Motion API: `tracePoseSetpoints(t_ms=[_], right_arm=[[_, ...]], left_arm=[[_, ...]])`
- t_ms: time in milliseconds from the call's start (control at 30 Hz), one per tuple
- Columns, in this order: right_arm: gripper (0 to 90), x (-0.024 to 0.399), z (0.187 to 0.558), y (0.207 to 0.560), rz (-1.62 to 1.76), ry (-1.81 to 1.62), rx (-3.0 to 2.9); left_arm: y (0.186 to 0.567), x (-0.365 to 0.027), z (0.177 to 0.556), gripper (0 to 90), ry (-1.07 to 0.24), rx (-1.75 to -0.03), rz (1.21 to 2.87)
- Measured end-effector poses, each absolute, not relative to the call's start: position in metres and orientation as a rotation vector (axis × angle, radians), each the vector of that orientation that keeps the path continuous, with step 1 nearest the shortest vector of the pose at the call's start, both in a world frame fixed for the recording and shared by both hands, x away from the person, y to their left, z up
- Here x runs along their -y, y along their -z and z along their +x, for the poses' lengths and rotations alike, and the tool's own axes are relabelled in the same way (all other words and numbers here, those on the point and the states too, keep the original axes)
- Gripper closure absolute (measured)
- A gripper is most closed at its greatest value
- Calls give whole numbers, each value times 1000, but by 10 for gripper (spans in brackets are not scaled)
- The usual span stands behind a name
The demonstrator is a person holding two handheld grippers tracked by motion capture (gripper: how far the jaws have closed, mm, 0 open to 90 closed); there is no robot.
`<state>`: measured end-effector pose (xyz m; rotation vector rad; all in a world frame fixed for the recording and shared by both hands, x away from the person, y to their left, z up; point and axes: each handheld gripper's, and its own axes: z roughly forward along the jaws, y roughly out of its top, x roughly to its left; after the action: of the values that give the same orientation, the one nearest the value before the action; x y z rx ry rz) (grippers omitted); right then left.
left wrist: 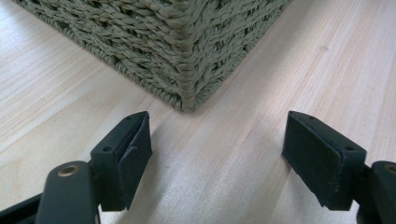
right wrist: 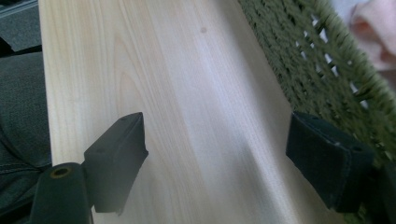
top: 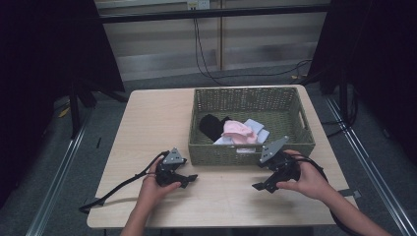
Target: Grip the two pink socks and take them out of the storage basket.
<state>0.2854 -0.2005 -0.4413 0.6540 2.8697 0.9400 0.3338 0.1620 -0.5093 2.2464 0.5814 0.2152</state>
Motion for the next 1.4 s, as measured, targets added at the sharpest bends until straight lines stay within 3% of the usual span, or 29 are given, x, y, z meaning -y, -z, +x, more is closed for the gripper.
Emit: tracePoseSetpoints(t_ms=[800,1400], right_arm=[[201,190,309,375,593,-899,-2896],[217,193,359,351,700,-918,-2820]], left_arm=[[509,-162,334,233,-215,-581,2247],[509,-162,334,233,-215,-581,2247]])
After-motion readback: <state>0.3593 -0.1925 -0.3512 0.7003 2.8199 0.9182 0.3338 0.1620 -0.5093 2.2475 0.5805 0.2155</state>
